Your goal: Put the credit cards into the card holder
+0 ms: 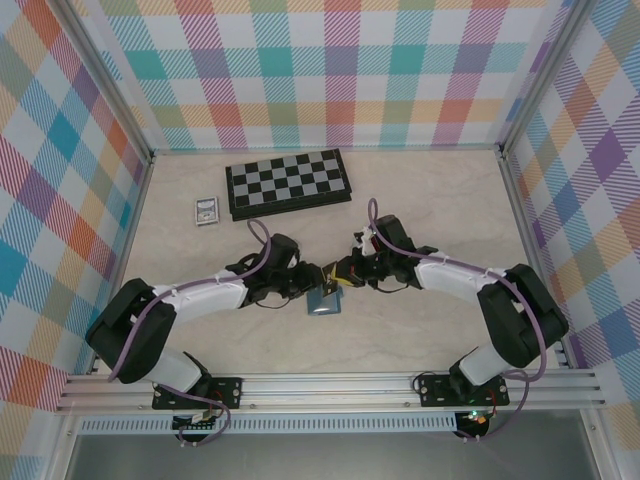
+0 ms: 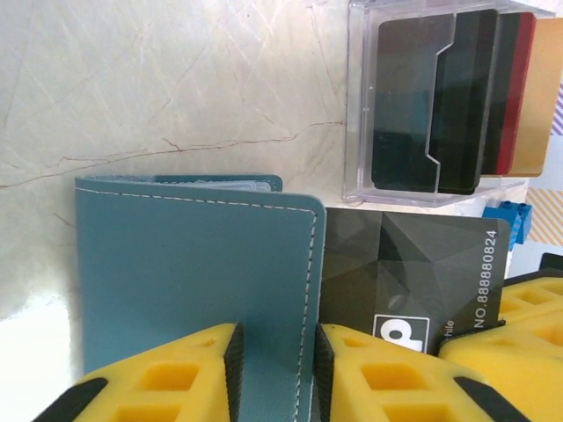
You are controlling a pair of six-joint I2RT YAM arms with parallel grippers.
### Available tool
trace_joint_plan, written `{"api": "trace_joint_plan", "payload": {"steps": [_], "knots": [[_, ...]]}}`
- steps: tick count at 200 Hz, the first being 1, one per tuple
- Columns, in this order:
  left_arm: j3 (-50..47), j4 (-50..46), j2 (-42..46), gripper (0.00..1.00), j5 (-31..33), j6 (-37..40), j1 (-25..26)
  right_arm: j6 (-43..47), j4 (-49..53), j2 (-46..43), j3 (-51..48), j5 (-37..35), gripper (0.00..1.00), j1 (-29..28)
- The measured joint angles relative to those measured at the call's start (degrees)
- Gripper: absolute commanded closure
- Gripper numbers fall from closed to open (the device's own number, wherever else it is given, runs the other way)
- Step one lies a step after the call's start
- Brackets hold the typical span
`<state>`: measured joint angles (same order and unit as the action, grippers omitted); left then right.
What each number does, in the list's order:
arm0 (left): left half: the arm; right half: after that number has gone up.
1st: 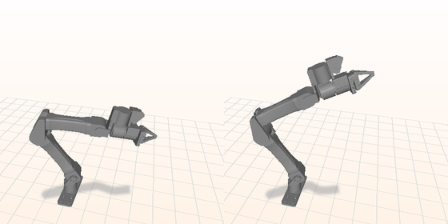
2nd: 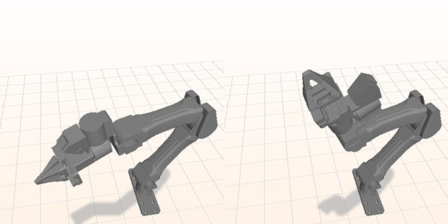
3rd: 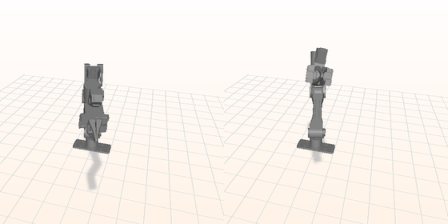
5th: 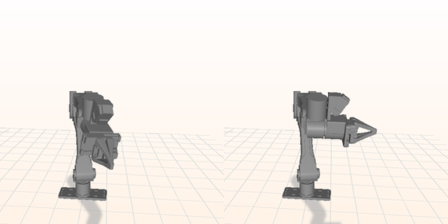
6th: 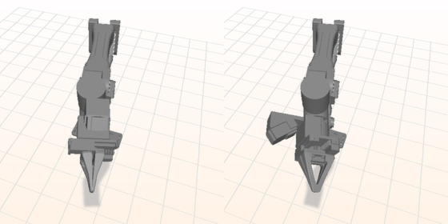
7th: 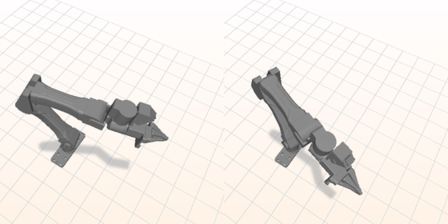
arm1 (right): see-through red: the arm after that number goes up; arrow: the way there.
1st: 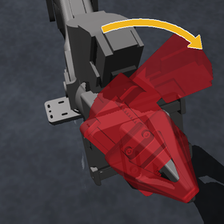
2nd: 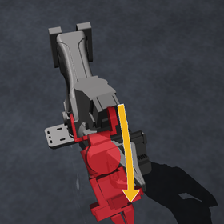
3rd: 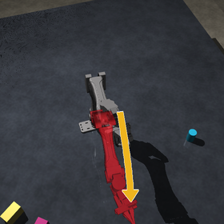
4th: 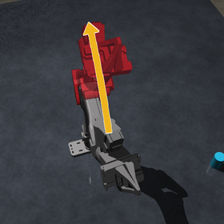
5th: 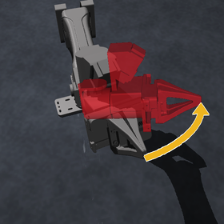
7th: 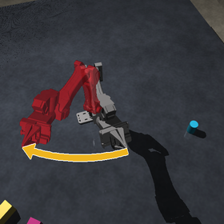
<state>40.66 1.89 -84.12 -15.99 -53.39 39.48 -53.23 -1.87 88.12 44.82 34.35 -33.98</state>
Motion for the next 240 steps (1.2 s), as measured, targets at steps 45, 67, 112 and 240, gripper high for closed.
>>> {"api": "trace_joint_plan", "payload": {"steps": [45,67,112,240], "knots": [[-0.5,-0.2,0.5,1.0,0.0,0.1,-0.8,-0.7,-1.8,3.1,0.1,2.4,0.94,0.5],[-1.1,-0.3,1.2,1.0,0.0,0.0,-1.2,-0.5,-1.7,3.2,0.3,2.9,0.94,0.5],[-2.3,-0.6,3.3,1.0,-0.4,0.0,-2.3,-0.5,-2.7,4.8,1.5,5.7,0.94,0.5],[-4.1,-3.2,6.0,1.0,0.5,0.3,-3.7,13.9,17.3,3.3,12.8,-6.7,0.92,-1.0]]}}
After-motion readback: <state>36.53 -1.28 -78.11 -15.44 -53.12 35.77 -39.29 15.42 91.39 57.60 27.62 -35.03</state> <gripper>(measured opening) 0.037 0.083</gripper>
